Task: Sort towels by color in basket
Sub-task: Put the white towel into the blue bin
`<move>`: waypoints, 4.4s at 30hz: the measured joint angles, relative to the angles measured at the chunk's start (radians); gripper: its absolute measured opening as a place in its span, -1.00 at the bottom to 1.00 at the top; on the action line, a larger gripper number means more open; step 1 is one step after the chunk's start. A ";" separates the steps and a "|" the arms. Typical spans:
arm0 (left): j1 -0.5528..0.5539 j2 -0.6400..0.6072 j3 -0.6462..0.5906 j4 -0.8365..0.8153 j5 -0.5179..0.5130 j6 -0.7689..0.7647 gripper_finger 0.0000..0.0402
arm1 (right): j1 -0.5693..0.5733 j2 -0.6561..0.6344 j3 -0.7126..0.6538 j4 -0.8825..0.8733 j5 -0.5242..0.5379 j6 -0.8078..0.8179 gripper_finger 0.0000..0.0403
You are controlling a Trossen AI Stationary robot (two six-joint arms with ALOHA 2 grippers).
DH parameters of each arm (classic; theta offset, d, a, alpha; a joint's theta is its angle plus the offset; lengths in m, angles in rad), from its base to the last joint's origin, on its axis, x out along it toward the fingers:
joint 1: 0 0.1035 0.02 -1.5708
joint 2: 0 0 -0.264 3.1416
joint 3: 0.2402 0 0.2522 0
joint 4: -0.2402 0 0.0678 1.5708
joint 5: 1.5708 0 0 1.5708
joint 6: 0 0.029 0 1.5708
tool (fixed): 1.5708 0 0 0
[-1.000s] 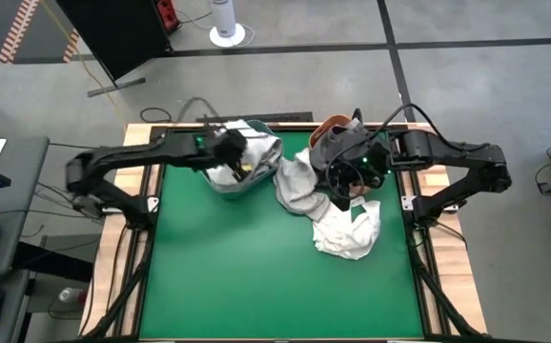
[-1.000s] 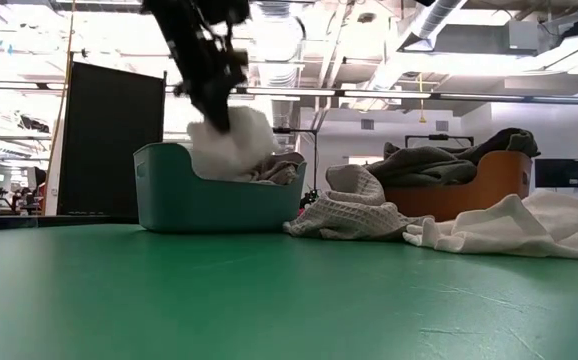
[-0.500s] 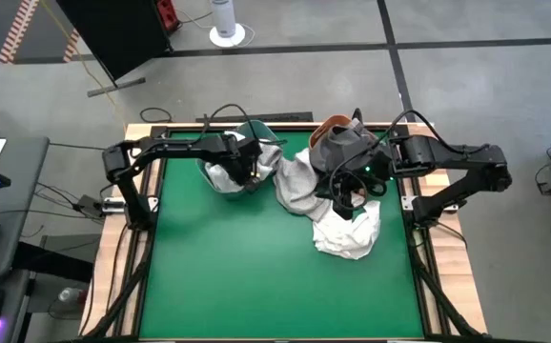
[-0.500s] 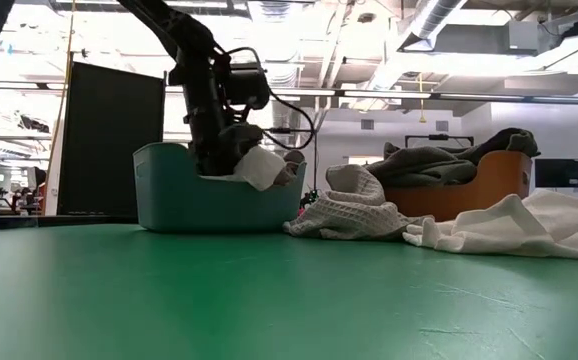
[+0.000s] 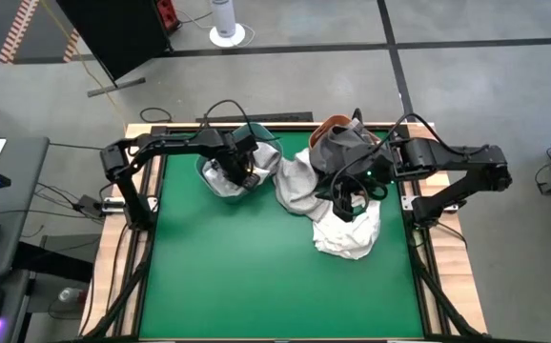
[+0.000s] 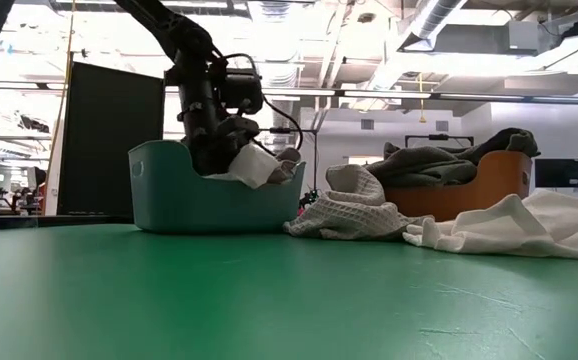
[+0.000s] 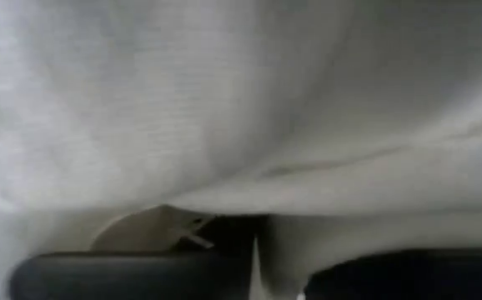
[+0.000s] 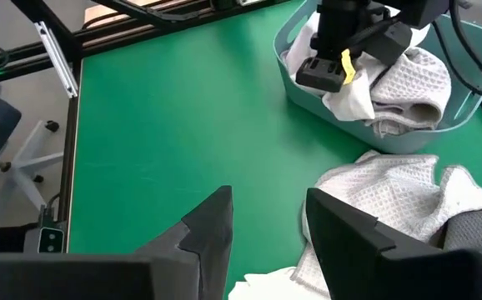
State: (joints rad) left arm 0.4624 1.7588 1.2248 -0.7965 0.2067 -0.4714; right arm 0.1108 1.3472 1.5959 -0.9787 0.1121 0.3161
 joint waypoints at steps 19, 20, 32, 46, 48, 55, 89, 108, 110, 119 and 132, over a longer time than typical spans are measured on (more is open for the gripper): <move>0.008 -0.002 0.591 -0.420 -0.075 0.153 0.06 | -0.002 0.000 0.000 0.000 0.016 -0.002 -0.11; 0.008 -0.001 0.609 -0.400 -0.131 0.168 0.06 | -0.002 0.000 0.000 0.000 0.026 -0.002 -0.11; 0.015 0.013 0.173 0.026 -0.241 0.122 0.06 | -0.002 0.000 0.000 0.006 0.051 -0.001 -0.11; 0.033 -0.069 0.017 0.172 -0.213 0.082 0.06 | -0.002 0.000 0.000 0.037 0.051 0.001 -0.11; 0.046 -0.106 0.081 0.158 -0.226 0.105 0.06 | -0.002 0.000 0.000 0.037 0.051 0.001 -0.11; 0.050 -0.189 0.229 0.128 -0.320 0.198 0.06 | -0.006 0.000 0.000 0.037 0.051 -0.003 -0.11; -0.081 -0.167 -0.191 0.269 -0.347 0.046 0.06 | -0.015 0.000 0.000 0.037 0.051 0.001 -0.11; 0.015 -0.231 0.263 -0.195 -0.558 0.301 0.06 | -0.015 0.000 0.000 0.055 0.051 -0.021 -0.11; 0.033 -0.221 0.232 -0.211 -0.570 0.301 0.06 | -0.012 0.000 0.000 0.061 0.051 -0.021 -0.11; 0.049 -0.218 -0.151 0.014 -0.486 0.203 -0.05 | 0.001 0.000 0.000 0.090 0.051 0.003 -0.11; 0.045 -0.219 -0.060 -0.030 -0.405 0.184 -0.16 | -0.015 0.000 0.000 0.090 0.051 0.001 -0.11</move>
State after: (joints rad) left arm 0.5072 1.5394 1.1650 -0.8266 -0.1983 -0.2878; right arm 0.0956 1.3472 1.5959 -0.8890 0.1631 0.3174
